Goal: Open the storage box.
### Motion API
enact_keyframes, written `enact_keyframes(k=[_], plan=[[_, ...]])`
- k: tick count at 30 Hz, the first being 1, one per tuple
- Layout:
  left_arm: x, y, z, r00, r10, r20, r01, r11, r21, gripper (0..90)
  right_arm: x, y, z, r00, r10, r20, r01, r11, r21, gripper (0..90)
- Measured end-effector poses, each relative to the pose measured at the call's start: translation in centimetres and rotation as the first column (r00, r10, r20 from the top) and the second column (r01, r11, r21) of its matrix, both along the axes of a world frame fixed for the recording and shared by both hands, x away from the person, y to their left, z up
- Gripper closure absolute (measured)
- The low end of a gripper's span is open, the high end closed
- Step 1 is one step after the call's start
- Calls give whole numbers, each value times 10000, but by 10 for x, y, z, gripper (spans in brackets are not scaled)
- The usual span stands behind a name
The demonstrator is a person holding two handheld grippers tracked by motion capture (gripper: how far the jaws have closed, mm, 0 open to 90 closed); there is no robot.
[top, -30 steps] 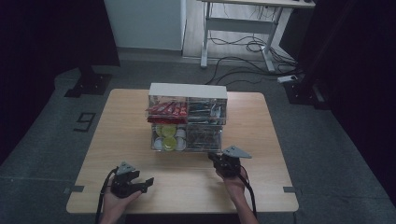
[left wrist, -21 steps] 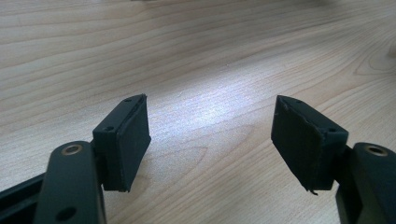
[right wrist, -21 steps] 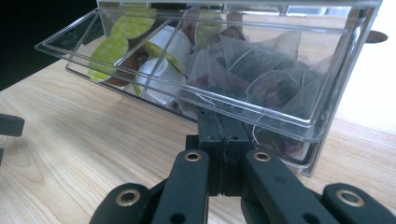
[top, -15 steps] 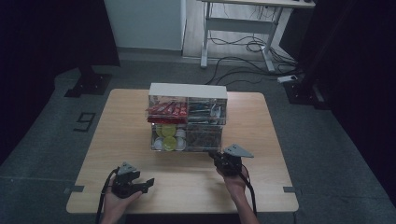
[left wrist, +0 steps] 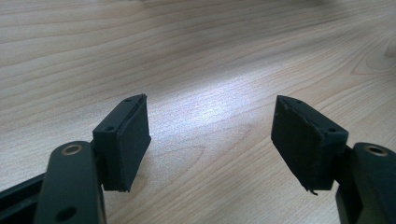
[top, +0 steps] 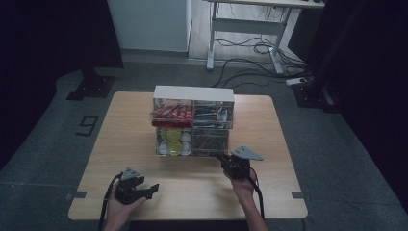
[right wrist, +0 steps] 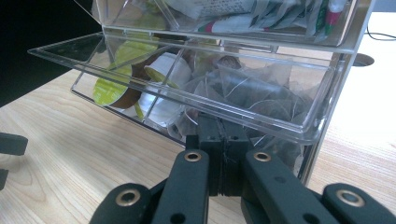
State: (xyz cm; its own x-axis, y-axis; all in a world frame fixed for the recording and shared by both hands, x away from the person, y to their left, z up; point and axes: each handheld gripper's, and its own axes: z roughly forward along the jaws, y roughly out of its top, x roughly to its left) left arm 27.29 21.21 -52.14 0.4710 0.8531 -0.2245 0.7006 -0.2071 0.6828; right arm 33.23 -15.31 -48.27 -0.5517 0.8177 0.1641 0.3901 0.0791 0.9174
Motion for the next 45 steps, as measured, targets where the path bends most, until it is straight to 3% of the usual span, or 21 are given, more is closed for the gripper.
enact_keyframes(k=[25,45], plan=[[0,-1,-1,10000,-37,-89,38,10000,59,283,11,2,14,9999,-122,97,121,9999,118,889],[1,-1,-2,9999,-89,-145,90,9999,81,283,28,4,34,9995,-245,203,239,9993,302,889]])
